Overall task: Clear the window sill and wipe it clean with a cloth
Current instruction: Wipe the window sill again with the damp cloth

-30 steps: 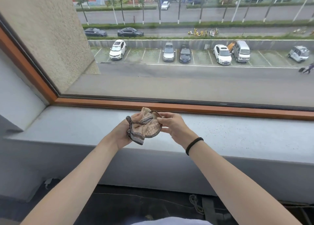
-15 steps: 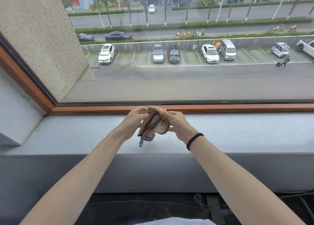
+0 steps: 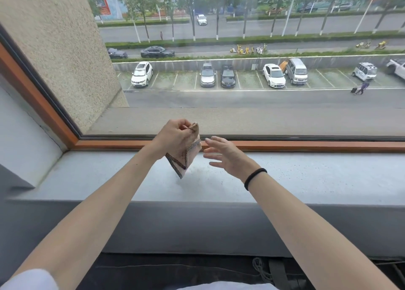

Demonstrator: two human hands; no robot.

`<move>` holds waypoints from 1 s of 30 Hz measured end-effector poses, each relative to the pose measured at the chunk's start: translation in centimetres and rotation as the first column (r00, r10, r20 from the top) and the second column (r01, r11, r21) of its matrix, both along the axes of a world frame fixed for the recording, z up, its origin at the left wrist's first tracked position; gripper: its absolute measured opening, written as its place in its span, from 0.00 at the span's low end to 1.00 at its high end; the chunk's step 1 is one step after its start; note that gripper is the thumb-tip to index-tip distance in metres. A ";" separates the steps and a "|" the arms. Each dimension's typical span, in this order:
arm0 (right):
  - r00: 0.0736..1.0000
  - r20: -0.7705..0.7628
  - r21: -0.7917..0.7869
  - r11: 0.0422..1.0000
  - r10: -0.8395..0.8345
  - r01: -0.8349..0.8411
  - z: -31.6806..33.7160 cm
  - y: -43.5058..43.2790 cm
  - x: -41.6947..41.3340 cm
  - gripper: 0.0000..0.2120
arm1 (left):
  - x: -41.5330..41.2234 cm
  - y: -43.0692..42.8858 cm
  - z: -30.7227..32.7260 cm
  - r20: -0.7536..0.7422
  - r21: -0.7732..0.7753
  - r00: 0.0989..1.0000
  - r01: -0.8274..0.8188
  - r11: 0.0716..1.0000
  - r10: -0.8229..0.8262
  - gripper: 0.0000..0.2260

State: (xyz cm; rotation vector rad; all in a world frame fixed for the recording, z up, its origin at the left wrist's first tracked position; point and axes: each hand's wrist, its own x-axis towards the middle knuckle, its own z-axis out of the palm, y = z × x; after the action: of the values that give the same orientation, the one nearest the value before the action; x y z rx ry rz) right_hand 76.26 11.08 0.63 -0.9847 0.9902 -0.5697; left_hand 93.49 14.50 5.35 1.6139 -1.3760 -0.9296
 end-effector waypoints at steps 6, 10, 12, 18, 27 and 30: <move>0.954 0.278 0.080 0.993 -0.110 0.091 -0.1 -0.2 0.9 0.18 | 0.0 0.8 0.9 -0.318 0.056 0.933 0.195 0.979 -0.167 0.04; 0.944 0.291 0.036 0.988 -0.154 0.150 -0.3 -0.5 0.2 0.15 | 0.6 1.0 1.0 -0.258 0.088 0.950 0.204 0.975 -0.175 0.04; 0.978 0.193 -0.007 0.997 -0.080 0.083 0.0 0.0 0.4 0.02 | 0.6 1.0 0.8 -0.187 0.096 0.964 0.210 0.973 -0.190 0.02; 0.912 0.312 0.188 0.959 -0.265 0.214 -0.1 -0.1 1.0 0.07 | -0.1 1.4 0.6 -0.060 0.095 0.977 0.210 0.973 -0.205 0.02; 0.926 0.233 0.149 0.952 -0.297 0.268 -1.4 -0.2 -1.2 0.14 | 1.5 0.9 0.2 -0.195 0.105 0.976 -0.081 0.991 0.101 0.06; 0.971 0.070 -0.003 0.973 -0.229 0.229 -1.4 -0.1 -1.3 0.14 | 1.3 0.7 0.5 -0.132 0.062 0.991 -0.022 0.998 0.030 0.06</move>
State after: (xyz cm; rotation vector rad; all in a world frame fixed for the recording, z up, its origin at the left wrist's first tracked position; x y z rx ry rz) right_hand 74.96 10.96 -0.75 -0.8598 1.0467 -0.7970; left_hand 94.80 15.19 5.83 1.5810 -1.2437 -1.0526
